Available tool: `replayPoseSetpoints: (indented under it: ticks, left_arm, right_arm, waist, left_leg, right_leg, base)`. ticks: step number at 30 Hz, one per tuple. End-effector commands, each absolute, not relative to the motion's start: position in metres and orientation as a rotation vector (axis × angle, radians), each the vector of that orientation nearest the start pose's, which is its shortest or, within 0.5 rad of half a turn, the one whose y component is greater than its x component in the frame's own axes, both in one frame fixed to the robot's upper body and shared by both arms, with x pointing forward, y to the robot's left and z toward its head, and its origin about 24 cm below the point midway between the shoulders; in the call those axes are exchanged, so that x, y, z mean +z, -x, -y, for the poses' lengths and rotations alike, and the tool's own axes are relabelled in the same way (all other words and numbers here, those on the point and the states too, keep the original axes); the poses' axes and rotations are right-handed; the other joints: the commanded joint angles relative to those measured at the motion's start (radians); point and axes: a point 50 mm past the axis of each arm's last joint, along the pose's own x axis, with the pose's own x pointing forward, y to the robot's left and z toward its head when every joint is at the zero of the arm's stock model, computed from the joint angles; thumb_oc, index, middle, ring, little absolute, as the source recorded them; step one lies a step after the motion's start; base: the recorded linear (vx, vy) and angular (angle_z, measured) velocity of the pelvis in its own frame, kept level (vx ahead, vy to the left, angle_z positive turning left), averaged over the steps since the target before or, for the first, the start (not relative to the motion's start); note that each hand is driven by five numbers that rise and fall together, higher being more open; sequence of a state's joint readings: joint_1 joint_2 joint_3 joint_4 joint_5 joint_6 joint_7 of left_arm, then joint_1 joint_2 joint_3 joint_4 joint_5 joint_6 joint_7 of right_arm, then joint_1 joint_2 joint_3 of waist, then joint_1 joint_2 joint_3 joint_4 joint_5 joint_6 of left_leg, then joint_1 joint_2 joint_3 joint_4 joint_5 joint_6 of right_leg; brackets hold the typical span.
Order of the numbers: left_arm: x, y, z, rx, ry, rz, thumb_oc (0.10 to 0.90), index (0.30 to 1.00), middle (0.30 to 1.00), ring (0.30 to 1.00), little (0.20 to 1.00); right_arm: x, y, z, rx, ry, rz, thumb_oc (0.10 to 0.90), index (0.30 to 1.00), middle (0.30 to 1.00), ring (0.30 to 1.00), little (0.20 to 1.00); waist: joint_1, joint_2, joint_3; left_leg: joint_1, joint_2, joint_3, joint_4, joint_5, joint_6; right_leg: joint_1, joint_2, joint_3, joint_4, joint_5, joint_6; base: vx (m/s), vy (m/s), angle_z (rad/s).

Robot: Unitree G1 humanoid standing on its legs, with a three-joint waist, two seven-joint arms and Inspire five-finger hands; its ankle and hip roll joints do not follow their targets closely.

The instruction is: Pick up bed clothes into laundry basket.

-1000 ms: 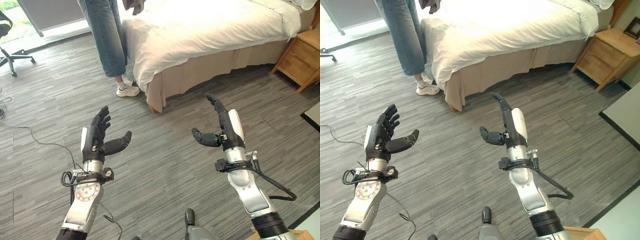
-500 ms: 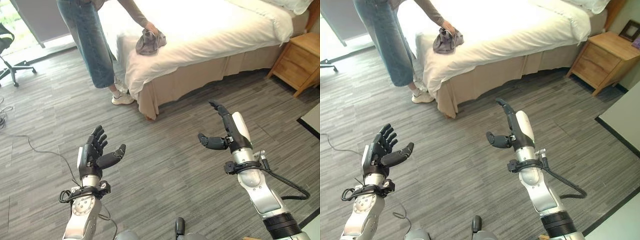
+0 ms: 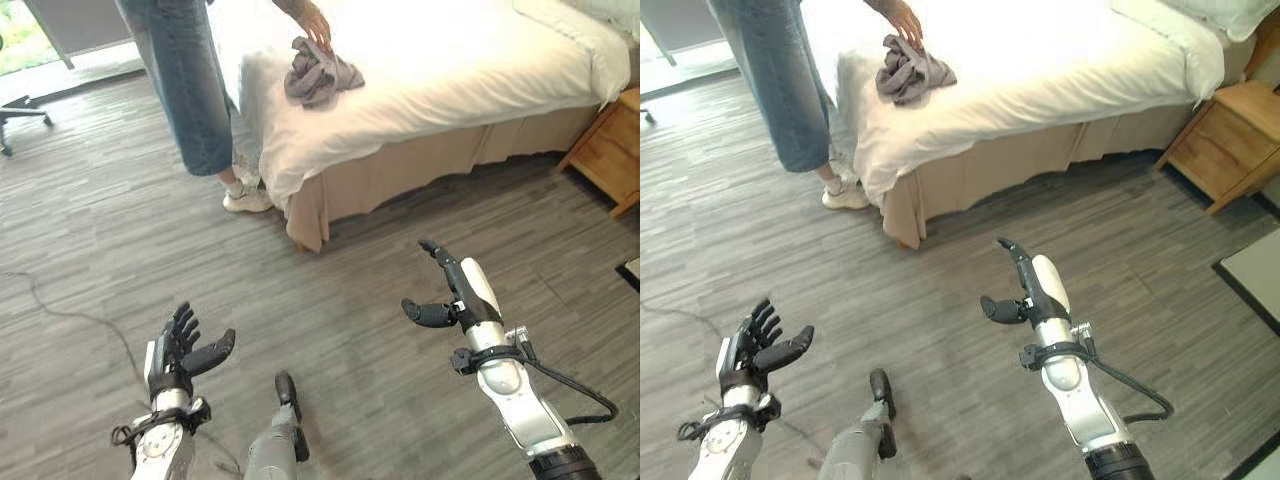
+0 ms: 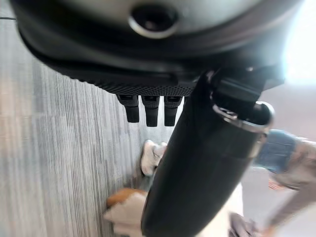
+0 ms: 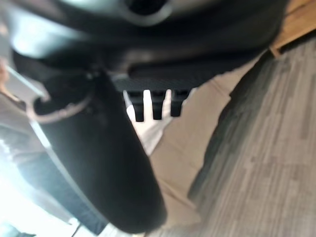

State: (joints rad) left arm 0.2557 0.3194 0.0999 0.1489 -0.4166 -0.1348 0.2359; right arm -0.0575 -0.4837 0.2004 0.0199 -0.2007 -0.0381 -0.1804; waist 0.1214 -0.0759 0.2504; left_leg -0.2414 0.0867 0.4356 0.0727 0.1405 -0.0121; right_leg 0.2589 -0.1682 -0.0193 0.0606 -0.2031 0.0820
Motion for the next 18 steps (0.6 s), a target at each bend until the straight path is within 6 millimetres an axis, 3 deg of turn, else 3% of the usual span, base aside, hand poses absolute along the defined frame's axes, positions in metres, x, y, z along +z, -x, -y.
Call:
replayPoseSetpoints:
  ticks: [1,2,3,4,5,6,8,10,11,12,14,17,18]
  left_arm:
    - [0.06,-0.22,-0.259,0.307,-0.1,0.125,0.8,0.9,0.9,0.9,0.9]
    - [0.066,-0.224,-0.257,0.29,-0.102,0.151,0.8,0.9,0.9,0.9,0.9]
    - [0.073,-0.229,-0.254,0.272,-0.111,0.178,0.8,0.9,0.9,0.9,0.9]
    - [0.073,-0.23,-0.254,0.272,-0.111,0.18,0.8,0.9,0.9,0.9,0.9]
    - [0.088,-0.239,-0.247,0.235,-0.123,0.247,0.8,0.9,0.9,0.9,0.9]
    - [0.096,-0.245,-0.243,0.219,-0.117,0.284,0.8,0.9,0.9,0.9,0.9]
    - [0.105,-0.252,-0.233,0.184,-0.086,0.325,0.8,0.9,0.9,0.9,0.9]
    - [0.108,-0.253,-0.226,0.147,-0.057,0.344,0.8,0.9,0.9,0.9,0.9]
    - [0.108,-0.253,-0.226,0.147,-0.056,0.344,0.8,0.9,0.9,0.9,0.9]
    - [0.11,-0.256,-0.223,0.134,-0.037,0.357,0.8,0.9,0.9,0.9,0.9]
    - [0.113,-0.259,-0.225,0.134,-0.048,0.363,0.8,0.9,0.9,0.9,0.9]
    - [0.114,-0.26,-0.225,0.124,-0.058,0.368,0.8,0.9,0.9,0.9,0.9]
    - [0.108,-0.257,-0.225,0.13,-0.051,0.351,0.8,0.9,0.9,0.9,0.9]
  right_arm:
    - [0.123,-0.282,0.181,-0.023,0.653,0.421,0.8,0.9,0.9,0.9,0.9]
    - [0.125,-0.283,0.182,-0.039,0.644,0.428,0.8,0.9,0.9,0.9,0.9]
    - [0.128,-0.282,0.184,-0.059,0.644,0.441,0.8,0.9,0.9,0.9,0.9]
    - [0.128,-0.282,0.184,-0.061,0.645,0.442,0.8,0.9,0.9,0.9,0.9]
    - [0.136,-0.283,0.185,-0.091,0.638,0.478,0.8,0.9,0.9,0.9,0.9]
    - [0.144,-0.283,0.186,-0.107,0.639,0.512,0.8,0.9,0.9,0.9,0.9]
    - [0.155,-0.283,0.189,-0.124,0.652,0.554,0.8,0.9,0.9,0.9,0.9]
    - [0.17,-0.283,0.191,-0.136,0.678,0.609,0.8,0.9,0.9,0.9,0.9]
    - [0.17,-0.282,0.191,-0.135,0.678,0.608,0.8,0.9,0.9,0.9,0.9]
    - [0.18,-0.286,0.188,-0.137,0.691,0.648,0.8,0.9,0.9,0.9,0.9]
    - [0.193,-0.291,0.183,-0.143,0.722,0.698,0.8,0.9,0.9,0.9,0.9]
    - [0.203,-0.295,0.183,-0.151,0.772,0.73,0.8,0.9,0.9,0.9,0.9]
    - [0.209,-0.298,0.181,-0.144,0.797,0.749,0.8,0.9,0.9,0.9,0.9]
  waist:
    - [-0.017,-0.031,-0.079]
    - [-0.034,-0.031,-0.072]
    - [-0.049,-0.024,-0.066]
    - [-0.048,-0.025,-0.064]
    - [-0.083,0.01,-0.047]
    - [-0.102,0.037,-0.031]
    - [-0.142,0.048,-0.015]
    - [-0.175,0.045,-0.015]
    - [-0.181,0.051,-0.012]
    - [-0.191,0.041,-0.022]
    - [-0.182,0.03,-0.029]
    - [-0.175,0.02,-0.037]
    - [-0.171,0.008,-0.047]
  left_leg:
    - [0.078,-0.038,-0.037,-0.15,-0.031,0.02]
    - [0.116,-0.053,-0.04,-0.148,-0.061,0.04]
    - [0.155,-0.063,-0.039,-0.148,-0.087,0.057]
    - [0.154,-0.064,-0.039,-0.147,-0.089,0.059]
    - [0.232,-0.065,-0.054,-0.154,-0.137,0.077]
    - [0.261,-0.049,-0.056,-0.16,-0.138,0.08]
    - [0.31,-0.054,-0.094,-0.159,-0.162,0.071]
    - [0.353,-0.059,-0.139,-0.159,-0.191,0.053]
    - [0.357,-0.052,-0.145,-0.158,-0.193,0.051]
    - [0.392,-0.056,-0.169,-0.16,-0.228,0.032]
    - [0.42,-0.046,-0.172,-0.16,-0.251,0.01]
    - [0.466,-0.046,-0.177,-0.155,-0.289,0.002]
    - [0.482,-0.035,-0.186,-0.032,-0.344,-0.019]
  right_leg:
    - [0.021,-0.011,-0.084,0.288,0.208,0.129]
    - [-0.026,-0.015,-0.062,0.421,0.311,0.15]
    - [-0.081,-0.022,-0.05,0.514,0.358,0.155]
    - [-0.085,-0.024,-0.048,0.521,0.356,0.156]
    - [-0.201,-0.037,-0.062,0.645,0.356,0.132]
    - [-0.28,-0.022,-0.088,0.64,0.29,0.093]
    - [-0.357,-0.008,-0.117,0.546,0.182,0.066]
    - [-0.39,0.042,-0.111,0.302,0.109,0.036]
    - [-0.373,0.048,-0.12,0.282,0.116,0.035]
    - [-0.397,0.073,-0.095,0.055,0.151,0.045]
    - [-0.427,0.062,-0.123,-0.061,0.209,0.064]
    - [-0.412,0.054,-0.161,-0.096,0.228,0.066]
    - [-0.37,0.05,-0.162,-0.072,0.24,0.042]
  base:
    - [0.53,0.237,-0.19]
    - [0.52,0.258,0.13]
    - [0.34,0.181,0.55]
    - [0.52,0.228,0.58]
    - [0.49,0.178,0.44]
    - [0.68,0.188,0.25]
    - [0.48,0.0,0.53]
    - [0.42,-0.112,0.73]
    - [0.52,-0.172,0.77]
    - [0.44,-0.156,0.73]
    - [0.43,-0.161,0.7]
    - [0.38,-0.152,0.36]
    - [0.55,-0.311,0.3]
